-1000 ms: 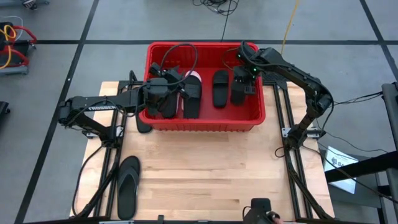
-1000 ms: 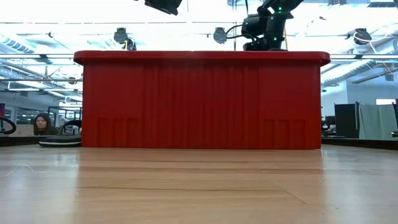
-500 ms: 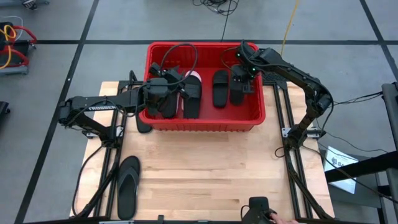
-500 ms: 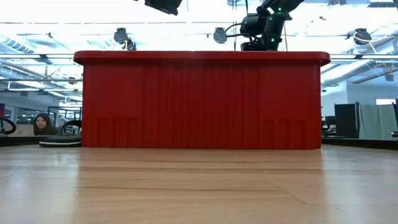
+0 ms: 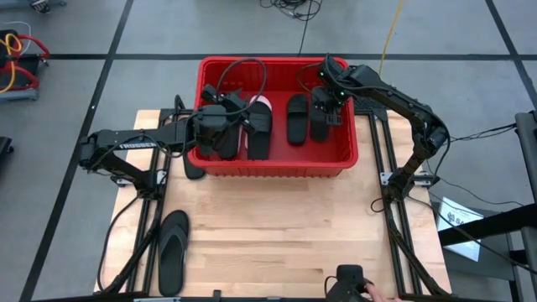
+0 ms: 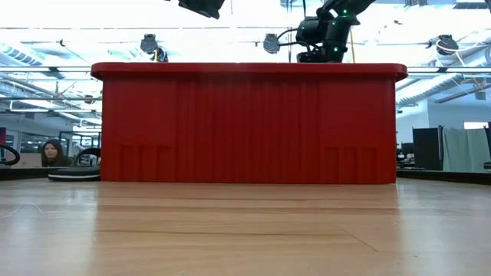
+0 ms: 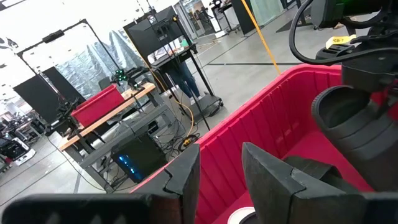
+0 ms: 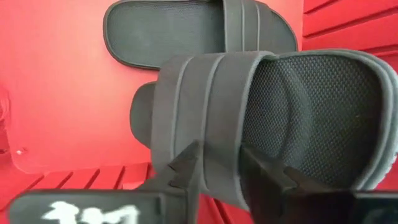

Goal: Pick and place slides into bin
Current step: Put the black slide into the red bin, then put the bottom black flip flop on top of the slide in the red bin

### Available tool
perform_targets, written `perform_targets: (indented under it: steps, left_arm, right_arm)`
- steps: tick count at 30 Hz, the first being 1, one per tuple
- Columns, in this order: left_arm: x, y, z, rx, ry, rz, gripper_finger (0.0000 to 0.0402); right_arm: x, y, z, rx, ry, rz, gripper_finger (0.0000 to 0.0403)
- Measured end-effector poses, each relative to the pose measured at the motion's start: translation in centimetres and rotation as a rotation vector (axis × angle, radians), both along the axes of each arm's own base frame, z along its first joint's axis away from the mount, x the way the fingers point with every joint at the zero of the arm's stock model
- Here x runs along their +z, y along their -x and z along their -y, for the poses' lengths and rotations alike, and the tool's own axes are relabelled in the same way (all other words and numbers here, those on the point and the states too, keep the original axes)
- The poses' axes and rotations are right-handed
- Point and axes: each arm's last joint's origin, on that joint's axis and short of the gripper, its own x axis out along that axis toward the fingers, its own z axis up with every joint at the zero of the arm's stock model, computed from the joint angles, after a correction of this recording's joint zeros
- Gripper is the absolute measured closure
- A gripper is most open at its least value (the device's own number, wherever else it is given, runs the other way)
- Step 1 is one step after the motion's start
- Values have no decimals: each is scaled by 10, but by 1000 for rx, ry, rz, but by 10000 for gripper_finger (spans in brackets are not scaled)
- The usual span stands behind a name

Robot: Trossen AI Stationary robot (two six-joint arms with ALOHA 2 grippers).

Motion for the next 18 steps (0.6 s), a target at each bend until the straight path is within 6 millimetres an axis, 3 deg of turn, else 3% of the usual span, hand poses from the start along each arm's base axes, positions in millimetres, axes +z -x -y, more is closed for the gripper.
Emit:
perform_targets:
  steps: [8,18]
  left_arm:
    - [0,0,0,0,0,0,275]
    - [0,0,0,0,0,0,275]
  right_arm:
    - [1,-1,3,-76,42,9,260]
    - [2,-1,2,-108,116,-49,253]
